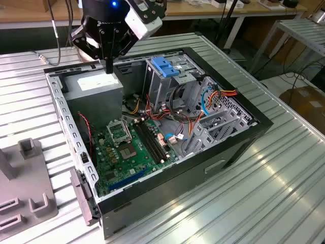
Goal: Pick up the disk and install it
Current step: 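Reach for the disk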
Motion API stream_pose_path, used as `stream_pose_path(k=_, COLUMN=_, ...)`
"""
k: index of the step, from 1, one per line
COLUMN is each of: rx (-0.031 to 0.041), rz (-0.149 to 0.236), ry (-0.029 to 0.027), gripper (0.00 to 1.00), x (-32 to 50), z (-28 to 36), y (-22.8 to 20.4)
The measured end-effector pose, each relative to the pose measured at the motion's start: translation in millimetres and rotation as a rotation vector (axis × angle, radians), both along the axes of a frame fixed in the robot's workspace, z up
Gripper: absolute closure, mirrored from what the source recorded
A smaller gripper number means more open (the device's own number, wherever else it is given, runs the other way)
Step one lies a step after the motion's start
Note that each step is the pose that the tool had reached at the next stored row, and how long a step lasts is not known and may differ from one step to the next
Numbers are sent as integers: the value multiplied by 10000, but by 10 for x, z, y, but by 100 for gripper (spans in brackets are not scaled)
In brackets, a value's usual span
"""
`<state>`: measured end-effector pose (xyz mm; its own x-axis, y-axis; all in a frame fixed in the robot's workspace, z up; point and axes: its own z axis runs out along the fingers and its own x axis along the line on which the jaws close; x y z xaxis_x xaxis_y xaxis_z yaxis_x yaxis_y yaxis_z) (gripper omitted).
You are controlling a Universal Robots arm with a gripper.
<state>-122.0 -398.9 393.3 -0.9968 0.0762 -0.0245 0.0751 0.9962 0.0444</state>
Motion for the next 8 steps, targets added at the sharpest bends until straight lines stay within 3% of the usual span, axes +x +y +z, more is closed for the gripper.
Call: stream_pose_path(k=8, rx=0, rz=0, ry=0, gripper=90, x=-57, z=0, y=0)
